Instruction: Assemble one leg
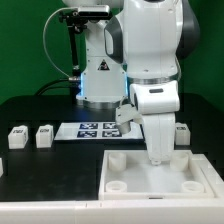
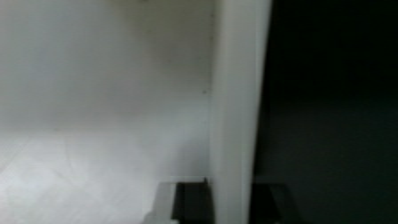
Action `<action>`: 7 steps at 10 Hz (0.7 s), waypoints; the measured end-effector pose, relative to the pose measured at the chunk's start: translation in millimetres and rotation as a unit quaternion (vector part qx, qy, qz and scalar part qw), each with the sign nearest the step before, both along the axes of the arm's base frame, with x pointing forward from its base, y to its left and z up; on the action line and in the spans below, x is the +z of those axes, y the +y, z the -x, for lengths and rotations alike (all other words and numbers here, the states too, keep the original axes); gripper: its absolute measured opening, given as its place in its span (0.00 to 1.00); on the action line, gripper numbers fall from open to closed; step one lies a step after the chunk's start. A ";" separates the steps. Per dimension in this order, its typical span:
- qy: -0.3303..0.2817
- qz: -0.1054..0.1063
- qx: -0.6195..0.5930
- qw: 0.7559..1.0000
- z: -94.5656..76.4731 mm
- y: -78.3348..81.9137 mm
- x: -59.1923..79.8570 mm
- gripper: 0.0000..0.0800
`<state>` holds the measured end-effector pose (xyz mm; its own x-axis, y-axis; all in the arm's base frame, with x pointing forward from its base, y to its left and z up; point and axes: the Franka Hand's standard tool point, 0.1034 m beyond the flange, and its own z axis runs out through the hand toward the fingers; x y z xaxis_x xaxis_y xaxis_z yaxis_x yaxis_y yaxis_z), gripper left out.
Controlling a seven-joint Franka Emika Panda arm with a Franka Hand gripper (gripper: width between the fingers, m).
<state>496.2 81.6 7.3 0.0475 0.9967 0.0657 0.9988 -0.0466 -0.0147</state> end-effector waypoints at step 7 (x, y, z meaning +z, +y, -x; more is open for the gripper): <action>0.001 0.000 -0.001 1.000 0.1 -1.4 -0.3 0.73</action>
Offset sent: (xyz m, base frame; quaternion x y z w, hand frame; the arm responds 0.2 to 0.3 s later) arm 0.0000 0.0000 0.0000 0.0000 0.0000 0.0000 1.0000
